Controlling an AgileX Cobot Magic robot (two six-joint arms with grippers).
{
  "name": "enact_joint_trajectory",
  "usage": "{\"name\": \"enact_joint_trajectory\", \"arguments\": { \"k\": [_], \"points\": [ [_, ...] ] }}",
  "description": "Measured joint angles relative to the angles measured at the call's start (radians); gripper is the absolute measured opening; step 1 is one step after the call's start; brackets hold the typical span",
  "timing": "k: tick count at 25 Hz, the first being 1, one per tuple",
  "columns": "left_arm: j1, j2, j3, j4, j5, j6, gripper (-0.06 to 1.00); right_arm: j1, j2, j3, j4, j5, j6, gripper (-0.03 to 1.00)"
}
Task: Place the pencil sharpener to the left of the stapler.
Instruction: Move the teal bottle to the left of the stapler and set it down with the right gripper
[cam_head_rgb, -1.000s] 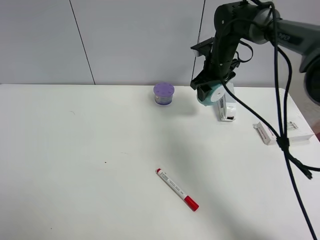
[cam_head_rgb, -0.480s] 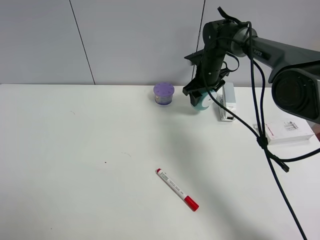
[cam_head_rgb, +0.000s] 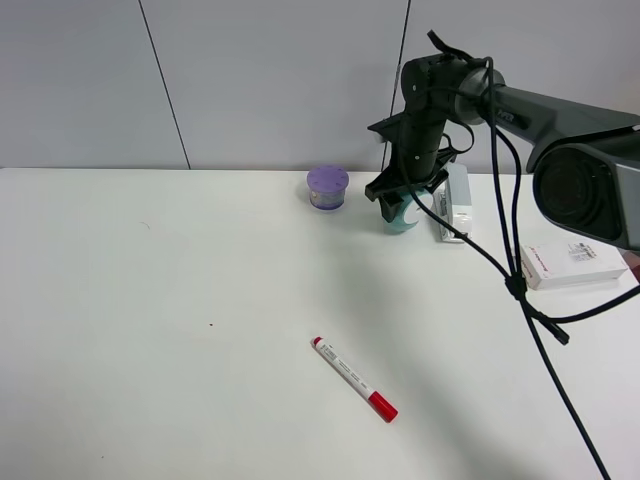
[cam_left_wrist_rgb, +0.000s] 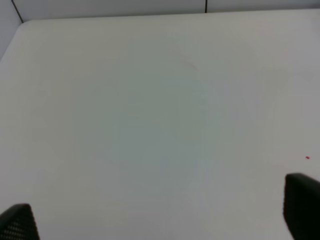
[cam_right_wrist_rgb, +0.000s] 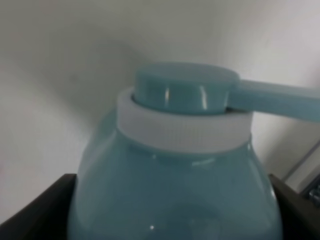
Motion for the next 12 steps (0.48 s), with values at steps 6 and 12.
{"name": "enact_joint_trajectory", "arguments": {
  "k": [6,12],
  "points": [
    [0.0,0.0,0.0,0.0,0.0,0.0,0.99,-0.004,0.024,0.0,0.001,0.0,0.0,0.67],
    [0.0,0.0,0.0,0.0,0.0,0.0,0.99,-0.004,0.031,0.0,0.002,0.004,0.0,0.67]
  ]
}}
